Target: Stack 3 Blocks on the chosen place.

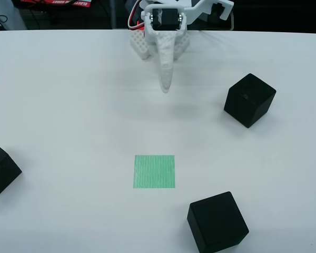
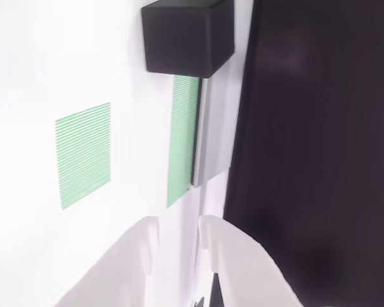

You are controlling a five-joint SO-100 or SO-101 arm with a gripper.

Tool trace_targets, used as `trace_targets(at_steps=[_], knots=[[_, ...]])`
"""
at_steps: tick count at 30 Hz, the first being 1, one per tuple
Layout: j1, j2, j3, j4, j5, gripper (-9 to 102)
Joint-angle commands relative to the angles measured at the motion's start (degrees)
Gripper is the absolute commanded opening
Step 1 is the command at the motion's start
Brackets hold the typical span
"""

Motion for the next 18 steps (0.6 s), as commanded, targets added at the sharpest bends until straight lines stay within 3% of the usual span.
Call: trace_targets(at_steps=[1, 7, 15, 18], knots=[[-0.3, -12.0, -11.3, -2.0, -0.3, 6], [2.8, -37.1, -28.2, -3.1, -0.4, 11], [2.2, -57.5, -44.1, -2.5, -0.4, 21], [2.0, -64.2, -49.4, -0.7, -0.4, 29]])
